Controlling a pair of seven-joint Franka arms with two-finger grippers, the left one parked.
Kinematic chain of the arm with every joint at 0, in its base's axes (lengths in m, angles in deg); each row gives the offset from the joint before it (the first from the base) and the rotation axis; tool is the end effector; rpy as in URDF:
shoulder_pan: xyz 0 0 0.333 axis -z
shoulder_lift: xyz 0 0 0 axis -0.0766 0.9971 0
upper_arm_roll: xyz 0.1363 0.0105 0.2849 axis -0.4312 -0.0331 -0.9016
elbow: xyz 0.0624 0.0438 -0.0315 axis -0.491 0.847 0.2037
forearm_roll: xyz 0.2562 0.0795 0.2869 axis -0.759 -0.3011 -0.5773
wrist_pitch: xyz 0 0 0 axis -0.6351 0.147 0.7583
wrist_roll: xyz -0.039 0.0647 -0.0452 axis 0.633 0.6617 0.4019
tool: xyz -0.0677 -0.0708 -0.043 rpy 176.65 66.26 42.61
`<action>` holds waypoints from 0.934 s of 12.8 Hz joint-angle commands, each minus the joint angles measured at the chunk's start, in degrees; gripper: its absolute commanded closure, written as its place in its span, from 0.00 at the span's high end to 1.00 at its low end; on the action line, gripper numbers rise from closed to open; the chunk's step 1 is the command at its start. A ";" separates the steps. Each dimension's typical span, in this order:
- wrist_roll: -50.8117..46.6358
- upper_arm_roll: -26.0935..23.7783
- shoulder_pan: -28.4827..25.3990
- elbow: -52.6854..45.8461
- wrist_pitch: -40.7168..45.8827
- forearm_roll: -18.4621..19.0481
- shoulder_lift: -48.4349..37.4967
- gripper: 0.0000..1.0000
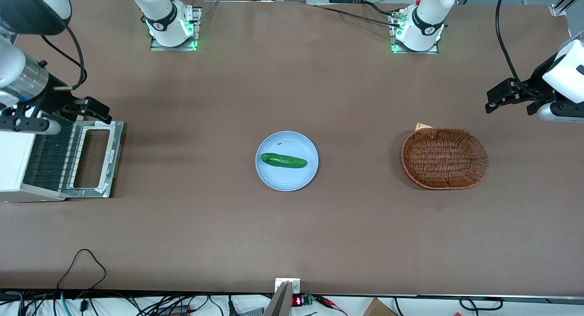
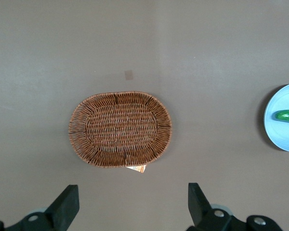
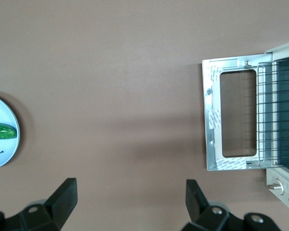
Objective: Open oven door with right arm only
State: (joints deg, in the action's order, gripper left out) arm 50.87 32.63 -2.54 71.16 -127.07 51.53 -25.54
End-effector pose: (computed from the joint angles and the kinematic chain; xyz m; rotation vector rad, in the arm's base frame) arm 0.5644 0.0271 0.5424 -3.1000 0.1244 -0.0124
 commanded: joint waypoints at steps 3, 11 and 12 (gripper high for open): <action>0.89 -0.74 0.60 1.89 0.14 -0.48 -1.59 1.00; 1.50 0.04 1.40 -2.15 5.07 -0.47 0.43 1.00; 1.50 0.04 1.40 -2.85 5.25 -0.56 0.87 1.00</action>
State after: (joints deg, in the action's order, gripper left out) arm 51.34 32.84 -1.57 70.91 -123.60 51.55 -26.05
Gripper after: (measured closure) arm 0.000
